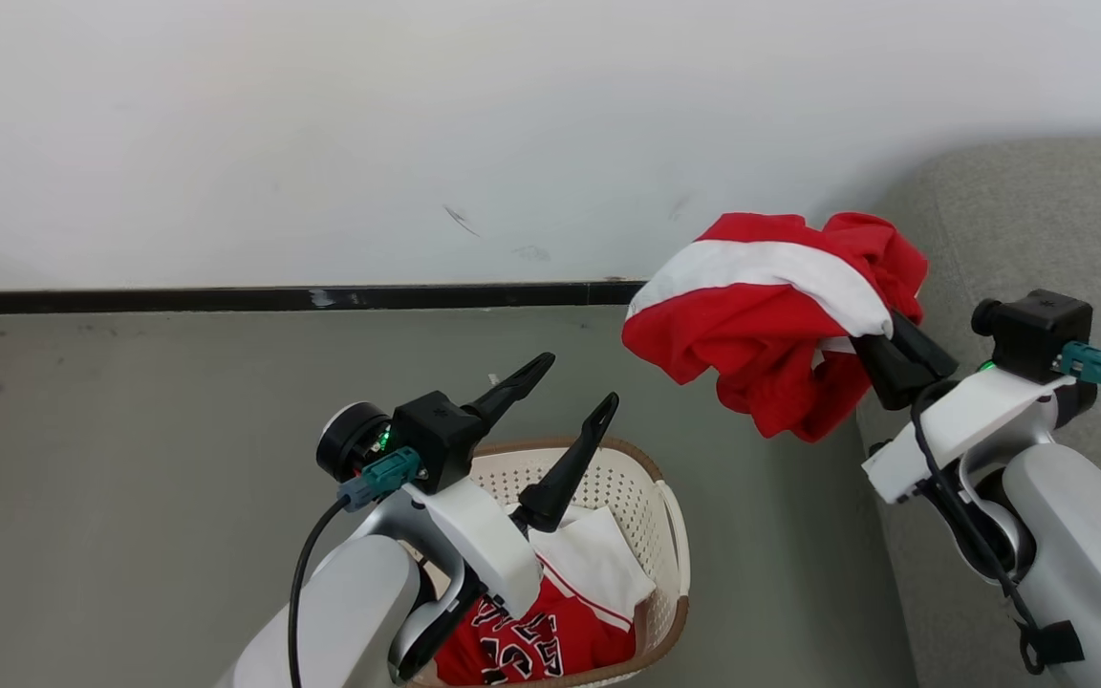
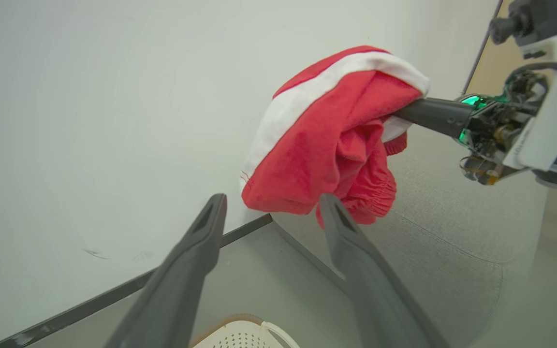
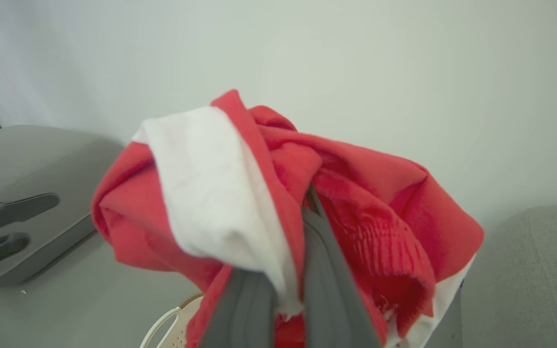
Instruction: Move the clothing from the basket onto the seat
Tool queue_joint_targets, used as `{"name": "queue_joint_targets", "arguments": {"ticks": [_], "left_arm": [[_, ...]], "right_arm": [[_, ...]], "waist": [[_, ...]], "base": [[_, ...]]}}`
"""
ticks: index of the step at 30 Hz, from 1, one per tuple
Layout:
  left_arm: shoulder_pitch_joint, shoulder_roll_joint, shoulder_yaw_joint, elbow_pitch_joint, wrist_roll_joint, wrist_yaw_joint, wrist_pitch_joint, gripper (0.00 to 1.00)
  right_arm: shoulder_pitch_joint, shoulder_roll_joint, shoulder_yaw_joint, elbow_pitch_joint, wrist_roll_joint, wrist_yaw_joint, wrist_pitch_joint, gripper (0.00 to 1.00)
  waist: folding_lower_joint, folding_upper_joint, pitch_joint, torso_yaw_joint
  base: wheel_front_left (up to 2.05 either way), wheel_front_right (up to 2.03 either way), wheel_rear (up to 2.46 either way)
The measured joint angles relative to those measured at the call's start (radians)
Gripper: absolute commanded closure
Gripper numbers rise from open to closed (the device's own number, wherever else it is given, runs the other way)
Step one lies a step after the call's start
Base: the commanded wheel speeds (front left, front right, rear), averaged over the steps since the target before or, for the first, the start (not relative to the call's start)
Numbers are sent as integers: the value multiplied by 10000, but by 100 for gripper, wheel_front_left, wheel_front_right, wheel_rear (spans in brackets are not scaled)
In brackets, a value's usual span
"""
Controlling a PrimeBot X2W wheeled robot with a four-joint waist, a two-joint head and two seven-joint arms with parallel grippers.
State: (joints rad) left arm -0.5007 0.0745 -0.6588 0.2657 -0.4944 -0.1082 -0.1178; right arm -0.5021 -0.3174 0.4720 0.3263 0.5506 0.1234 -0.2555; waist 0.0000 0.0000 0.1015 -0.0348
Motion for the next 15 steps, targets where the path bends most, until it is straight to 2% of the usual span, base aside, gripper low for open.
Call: {"name": "queue_joint_targets", "arguments": {"ticks": [15], "left_arm": [[12,127,-276,-184,0,-17,-169,0]], "right_arm": [[797,-98,-1028,-470,-431,0,0,100]], "waist": [[0,1,-43,-642]], "base": [[0,0,0]]}}
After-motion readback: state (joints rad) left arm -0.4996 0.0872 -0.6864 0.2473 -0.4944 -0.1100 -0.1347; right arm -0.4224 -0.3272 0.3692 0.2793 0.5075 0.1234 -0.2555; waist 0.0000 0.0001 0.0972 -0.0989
